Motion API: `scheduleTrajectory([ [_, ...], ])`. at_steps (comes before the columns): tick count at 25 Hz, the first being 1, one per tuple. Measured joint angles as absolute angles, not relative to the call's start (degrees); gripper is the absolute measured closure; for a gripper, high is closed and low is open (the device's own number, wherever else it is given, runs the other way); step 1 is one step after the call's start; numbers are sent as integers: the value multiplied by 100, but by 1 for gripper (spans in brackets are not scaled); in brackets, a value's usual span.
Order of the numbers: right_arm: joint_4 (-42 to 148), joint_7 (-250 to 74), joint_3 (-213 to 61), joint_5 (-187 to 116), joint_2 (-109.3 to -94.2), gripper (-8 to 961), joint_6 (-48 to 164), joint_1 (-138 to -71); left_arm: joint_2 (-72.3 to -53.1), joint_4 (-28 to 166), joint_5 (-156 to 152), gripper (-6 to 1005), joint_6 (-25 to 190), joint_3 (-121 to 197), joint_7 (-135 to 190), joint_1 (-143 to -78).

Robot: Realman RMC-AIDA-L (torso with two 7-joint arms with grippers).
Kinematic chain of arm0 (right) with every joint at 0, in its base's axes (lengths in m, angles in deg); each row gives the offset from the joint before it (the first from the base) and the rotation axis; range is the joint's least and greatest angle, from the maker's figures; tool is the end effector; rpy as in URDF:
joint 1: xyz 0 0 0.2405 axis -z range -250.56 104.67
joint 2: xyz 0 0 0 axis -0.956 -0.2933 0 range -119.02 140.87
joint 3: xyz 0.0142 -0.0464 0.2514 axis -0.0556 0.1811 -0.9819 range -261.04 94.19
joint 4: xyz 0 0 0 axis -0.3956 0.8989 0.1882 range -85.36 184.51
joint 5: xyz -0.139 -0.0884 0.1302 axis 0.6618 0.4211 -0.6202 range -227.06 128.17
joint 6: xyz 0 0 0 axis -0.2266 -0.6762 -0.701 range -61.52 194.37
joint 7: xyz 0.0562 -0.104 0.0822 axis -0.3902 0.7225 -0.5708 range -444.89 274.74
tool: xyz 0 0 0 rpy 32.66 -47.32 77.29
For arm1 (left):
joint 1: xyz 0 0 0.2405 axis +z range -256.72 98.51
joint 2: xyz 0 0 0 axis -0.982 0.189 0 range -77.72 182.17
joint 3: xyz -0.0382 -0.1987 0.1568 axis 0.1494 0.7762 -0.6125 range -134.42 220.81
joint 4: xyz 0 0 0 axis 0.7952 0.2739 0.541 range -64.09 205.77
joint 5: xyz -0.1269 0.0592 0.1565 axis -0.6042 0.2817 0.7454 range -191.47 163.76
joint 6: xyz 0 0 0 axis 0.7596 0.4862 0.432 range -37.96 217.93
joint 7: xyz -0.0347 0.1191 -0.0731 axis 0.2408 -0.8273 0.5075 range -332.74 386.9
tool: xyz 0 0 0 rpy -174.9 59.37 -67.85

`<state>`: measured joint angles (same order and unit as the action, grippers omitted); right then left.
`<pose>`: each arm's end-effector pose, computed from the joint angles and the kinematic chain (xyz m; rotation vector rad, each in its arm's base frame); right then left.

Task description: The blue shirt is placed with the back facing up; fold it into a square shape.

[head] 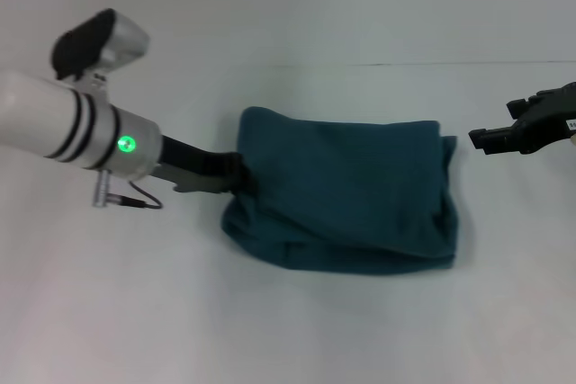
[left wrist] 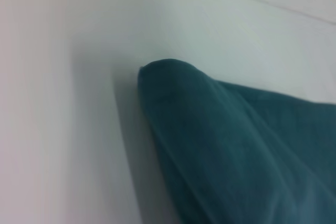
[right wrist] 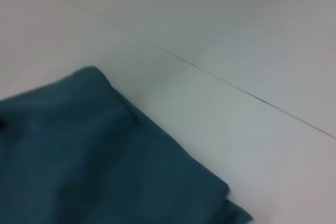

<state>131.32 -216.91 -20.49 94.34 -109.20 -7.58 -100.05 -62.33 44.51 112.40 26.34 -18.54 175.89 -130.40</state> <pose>0.2136 0.3822 0.0665 -2.3387 0.7785 -0.0696 -0.2122 0.4184 -0.0424 -2.2991 -1.7279 -0.1310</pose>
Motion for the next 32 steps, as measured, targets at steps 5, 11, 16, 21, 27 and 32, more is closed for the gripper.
scheduleTrajectory([
  [5, 13094, -21711, -2049, 9434, -10915, 219, -757, -10042, -6142, 4187, 11860, 886, 2278, -1002, 17554, -12855],
  [11, 13093, -21739, -2049, 9434, -10918, 220, -757, -10082, -6148, 3921, 12069, 890, 1990, -694, 17514, -12664],
  [16, 13084, -21770, -2050, 9398, -10922, 221, -750, -10126, -6252, 3877, 11977, 893, 1791, -669, 17185, -12665],
  [21, 13081, -21888, -2046, 9380, -10921, 222, -792, -10150, -6327, 3569, 12002, 854, 1607, -672, 17135, -12600],
  [27, 13037, -21832, -1856, 9132, -10923, 223, -771, -10063, -6420, 2220, 11692, 730, 1201, -561, 16494, -11925],
  [32, 12876, -21338, -1912, 8458, -10909, 227, -775, -9876, -6681, 1130, 10997, 573, 691, 21, 14904, -11058],
])
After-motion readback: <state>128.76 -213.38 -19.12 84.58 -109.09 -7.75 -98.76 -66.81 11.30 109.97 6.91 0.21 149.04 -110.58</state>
